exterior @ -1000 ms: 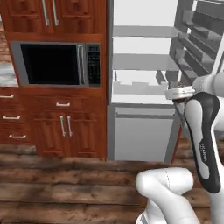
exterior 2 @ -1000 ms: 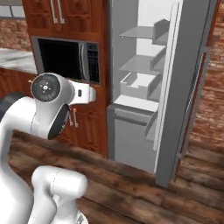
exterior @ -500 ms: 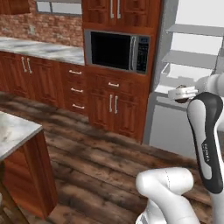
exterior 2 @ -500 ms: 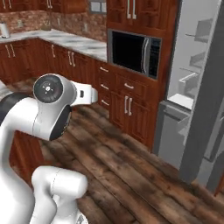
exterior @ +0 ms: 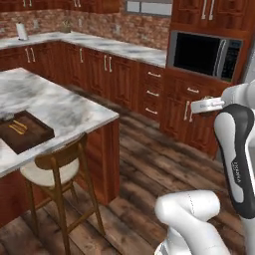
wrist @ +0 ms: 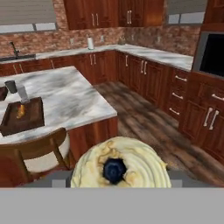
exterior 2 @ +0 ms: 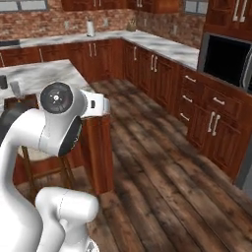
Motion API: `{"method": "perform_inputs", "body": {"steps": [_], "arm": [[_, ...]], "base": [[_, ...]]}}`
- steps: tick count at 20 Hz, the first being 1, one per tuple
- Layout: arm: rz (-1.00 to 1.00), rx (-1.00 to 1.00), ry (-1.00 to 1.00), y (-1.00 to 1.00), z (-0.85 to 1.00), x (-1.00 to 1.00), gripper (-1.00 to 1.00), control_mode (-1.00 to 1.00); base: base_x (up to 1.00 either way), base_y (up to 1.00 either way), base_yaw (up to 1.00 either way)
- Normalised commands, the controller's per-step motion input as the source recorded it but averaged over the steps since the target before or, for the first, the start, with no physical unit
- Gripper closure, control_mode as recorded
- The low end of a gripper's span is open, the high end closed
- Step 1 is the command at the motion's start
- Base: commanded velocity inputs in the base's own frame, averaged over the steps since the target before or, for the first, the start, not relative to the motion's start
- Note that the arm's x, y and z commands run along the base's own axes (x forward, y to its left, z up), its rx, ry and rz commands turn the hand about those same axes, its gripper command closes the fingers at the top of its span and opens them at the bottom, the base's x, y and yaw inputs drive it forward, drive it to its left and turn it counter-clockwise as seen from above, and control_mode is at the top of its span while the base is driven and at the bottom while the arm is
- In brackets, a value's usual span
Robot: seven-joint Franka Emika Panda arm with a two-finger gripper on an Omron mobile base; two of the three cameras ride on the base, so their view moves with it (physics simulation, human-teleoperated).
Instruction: Take the cupcakes from the fridge and place them on the empty tray on the dining counter.
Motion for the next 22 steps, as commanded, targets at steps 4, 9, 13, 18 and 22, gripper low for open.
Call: {"method": "perform_inputs", "body": {"steps": [4,9,13,18,22], "arm": [[0.00,0.00,0.00,0.00,0.00,0.00,1.00,1.00],[0.00,0.00,0.00,0.00,0.00,0.00,1.00,1.00],[0.00,0.00,0.00,0.00,0.00,0.00,1.00,1.00],[0.00,0.00,0.00,0.00,0.00,0.00,1.00,1.00],[0.00,0.00,0.00,0.00,0.00,0.00,1.00,1.00]], "base": [[-0.31,1.00,0.42],[-0.28,1.00,0.39],[-0.24,1.00,0.36],[-0.05,1.00,0.33],[0.09,0.77,0.33]]}}
